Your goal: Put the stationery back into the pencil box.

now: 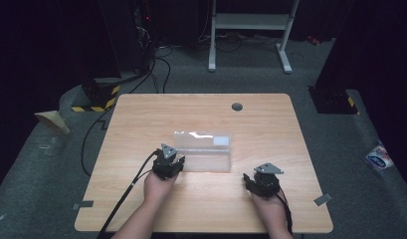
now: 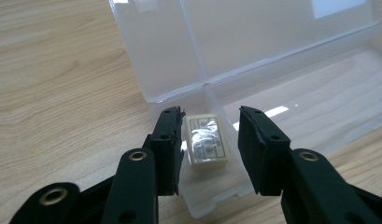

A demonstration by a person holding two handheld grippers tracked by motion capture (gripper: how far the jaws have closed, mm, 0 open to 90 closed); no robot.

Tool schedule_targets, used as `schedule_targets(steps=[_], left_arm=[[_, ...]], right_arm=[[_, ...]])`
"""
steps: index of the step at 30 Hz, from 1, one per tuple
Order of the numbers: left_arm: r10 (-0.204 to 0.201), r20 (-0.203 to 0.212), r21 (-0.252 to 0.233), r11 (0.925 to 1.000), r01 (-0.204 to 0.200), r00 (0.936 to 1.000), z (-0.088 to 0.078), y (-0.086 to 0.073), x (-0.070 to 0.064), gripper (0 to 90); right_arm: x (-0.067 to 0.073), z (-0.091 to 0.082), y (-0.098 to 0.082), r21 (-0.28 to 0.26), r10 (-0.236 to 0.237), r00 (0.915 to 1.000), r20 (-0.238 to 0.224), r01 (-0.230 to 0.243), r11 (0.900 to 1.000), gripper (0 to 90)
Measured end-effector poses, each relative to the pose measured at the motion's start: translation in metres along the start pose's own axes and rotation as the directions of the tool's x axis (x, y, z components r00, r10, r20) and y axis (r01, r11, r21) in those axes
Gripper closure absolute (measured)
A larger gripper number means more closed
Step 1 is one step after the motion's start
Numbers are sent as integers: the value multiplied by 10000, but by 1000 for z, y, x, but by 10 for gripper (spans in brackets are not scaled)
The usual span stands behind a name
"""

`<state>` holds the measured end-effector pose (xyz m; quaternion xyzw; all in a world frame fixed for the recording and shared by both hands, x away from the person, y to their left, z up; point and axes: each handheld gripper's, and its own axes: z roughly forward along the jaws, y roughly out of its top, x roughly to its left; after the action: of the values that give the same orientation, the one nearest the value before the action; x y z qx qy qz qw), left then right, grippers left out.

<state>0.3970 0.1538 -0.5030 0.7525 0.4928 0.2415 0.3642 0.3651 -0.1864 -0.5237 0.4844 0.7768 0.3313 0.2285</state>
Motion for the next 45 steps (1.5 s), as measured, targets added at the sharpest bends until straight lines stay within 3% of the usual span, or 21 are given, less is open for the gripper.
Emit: schedule_targets(steps=[15, 20, 25, 28, 32, 38, 45], left_arm=[[-96, 510, -189, 9998, 106, 9987, -12, 2, 2, 546], [-247, 872, -271, 9993, 272, 9959, -18, 4, 5, 506], [85, 866, -313, 9995, -58, 9962, -27, 3, 8, 458], [-7, 885, -291, 9996, 33, 9961, -30, 1, 12, 452], [140, 834, -328, 9994, -113, 9964, -38, -3, 19, 440], [-121, 791, -336, 9993, 148, 9968, -45, -18, 33, 421], [-157, 572, -132, 9998, 165, 9982, -56, -41, 61, 380]], right_arm=[[0, 0, 0, 27, 28, 10000, -36, -28, 10000, 439], [0, 0, 0, 35, 42, 10000, -26, -42, 10000, 439], [0, 0, 0, 49, 85, 10000, -25, -85, 10000, 438], [0, 0, 0, 41, 114, 9999, -30, -114, 9999, 438], [0, 0, 0, 44, 134, 9999, -46, -133, 9999, 438], [0, 0, 0, 45, 112, 9999, -46, -112, 9999, 437], [0, 0, 0, 51, 154, 9999, -44, -154, 9999, 435]])
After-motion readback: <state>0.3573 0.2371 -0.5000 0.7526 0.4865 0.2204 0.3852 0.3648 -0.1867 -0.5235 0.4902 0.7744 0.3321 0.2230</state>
